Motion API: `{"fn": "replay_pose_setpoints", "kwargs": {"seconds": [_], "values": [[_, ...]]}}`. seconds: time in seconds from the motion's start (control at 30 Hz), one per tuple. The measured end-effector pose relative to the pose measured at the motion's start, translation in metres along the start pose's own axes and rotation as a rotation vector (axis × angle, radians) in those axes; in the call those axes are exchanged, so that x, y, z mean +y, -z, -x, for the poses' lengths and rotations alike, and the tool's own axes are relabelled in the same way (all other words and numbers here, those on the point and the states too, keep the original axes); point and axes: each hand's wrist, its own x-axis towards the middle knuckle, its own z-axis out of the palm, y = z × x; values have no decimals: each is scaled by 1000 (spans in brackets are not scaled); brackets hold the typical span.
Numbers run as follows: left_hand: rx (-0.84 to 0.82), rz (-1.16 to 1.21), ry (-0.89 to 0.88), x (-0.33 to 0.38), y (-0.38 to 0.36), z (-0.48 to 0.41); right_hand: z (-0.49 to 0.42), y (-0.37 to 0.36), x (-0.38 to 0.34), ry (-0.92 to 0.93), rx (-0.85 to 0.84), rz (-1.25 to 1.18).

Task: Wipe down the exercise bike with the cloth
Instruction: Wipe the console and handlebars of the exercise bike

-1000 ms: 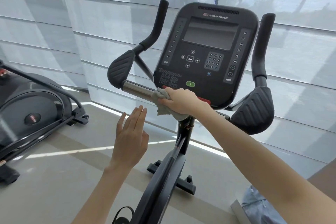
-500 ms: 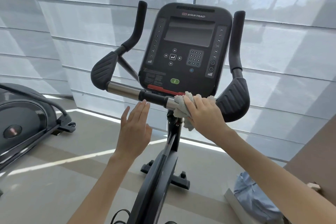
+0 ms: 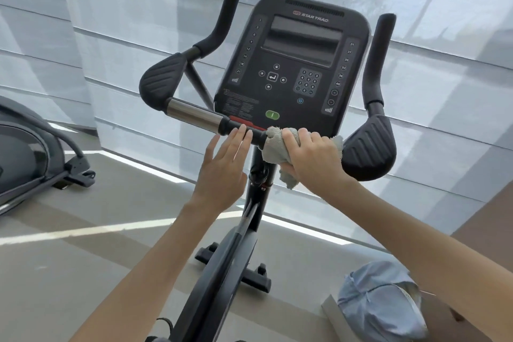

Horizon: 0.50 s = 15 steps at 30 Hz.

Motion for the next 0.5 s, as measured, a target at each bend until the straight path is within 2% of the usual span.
{"fn": "replay_pose_setpoints", "kwargs": {"seconds": [0.13, 0.3, 0.4, 0.5], "values": [[117, -1, -34, -6, -15, -1, -25, 0, -8, -74, -49, -210], [253, 1, -84, -15, -30, -1, -28, 3, 3, -137, -191, -448], [289, -17, -101, -19, -37, -1, -6, 4, 0, -147, -65, -398], [339, -36, -118, -20, -40, -2, 15, 0, -5, -125, 99, -148]]}}
